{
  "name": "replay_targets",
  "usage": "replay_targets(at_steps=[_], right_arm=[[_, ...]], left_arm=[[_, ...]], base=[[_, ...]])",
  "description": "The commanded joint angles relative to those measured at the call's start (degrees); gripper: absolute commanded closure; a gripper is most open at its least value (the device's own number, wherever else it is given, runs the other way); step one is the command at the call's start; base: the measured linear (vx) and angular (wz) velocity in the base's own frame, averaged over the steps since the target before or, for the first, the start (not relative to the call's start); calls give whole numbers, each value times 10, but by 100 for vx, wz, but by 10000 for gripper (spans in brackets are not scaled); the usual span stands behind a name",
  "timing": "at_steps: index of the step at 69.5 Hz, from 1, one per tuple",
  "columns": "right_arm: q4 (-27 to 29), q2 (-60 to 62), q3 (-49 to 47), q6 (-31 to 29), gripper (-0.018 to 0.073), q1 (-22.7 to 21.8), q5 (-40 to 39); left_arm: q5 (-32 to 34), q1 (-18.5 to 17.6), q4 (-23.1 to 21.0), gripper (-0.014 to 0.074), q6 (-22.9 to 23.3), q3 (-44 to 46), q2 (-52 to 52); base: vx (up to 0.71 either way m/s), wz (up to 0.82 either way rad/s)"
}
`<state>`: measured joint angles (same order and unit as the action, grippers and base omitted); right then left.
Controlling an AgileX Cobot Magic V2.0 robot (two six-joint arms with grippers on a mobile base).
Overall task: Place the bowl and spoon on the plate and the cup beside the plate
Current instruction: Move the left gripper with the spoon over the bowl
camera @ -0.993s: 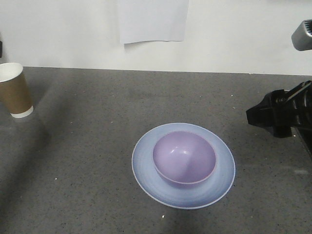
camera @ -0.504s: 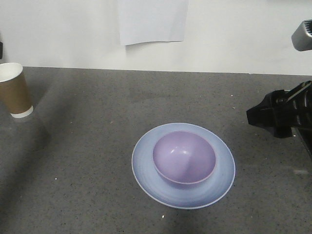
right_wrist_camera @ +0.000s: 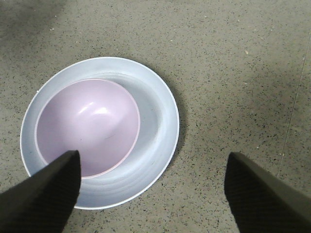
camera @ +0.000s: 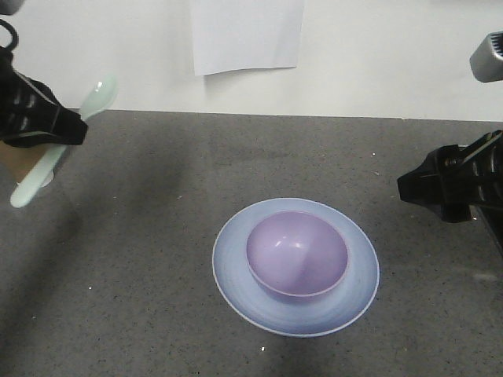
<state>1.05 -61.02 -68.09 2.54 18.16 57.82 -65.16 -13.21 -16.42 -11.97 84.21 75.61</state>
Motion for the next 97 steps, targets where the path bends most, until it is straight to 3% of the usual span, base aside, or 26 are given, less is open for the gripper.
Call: replay_targets(at_steps=[1, 18, 42, 56, 74, 97], right_arm=[[-3, 8, -14, -6, -17, -1, -30], [-2, 8, -14, -6, -17, -1, -30], [-2, 8, -14, -6, -17, -1, -30], [-2, 8, -14, -6, -17, -1, -29], [-2, 8, -14, -6, -17, -1, -29], [-2, 8, -14, -6, -17, -1, -29]], left_arm=[[19, -22, -38, 604, -31, 13, 4], [39, -132, -21, 604, -49, 14, 59], [71, -223, -13, 604, -47, 60, 153], [37, -248, -12, 604, -43, 118, 218], [28, -266, -14, 601, -43, 127, 272], [29, -266, -12, 541, -27, 127, 288]], base=[[0, 0], [0, 0], [0, 0], [0, 0], [0, 0], [0, 0]])
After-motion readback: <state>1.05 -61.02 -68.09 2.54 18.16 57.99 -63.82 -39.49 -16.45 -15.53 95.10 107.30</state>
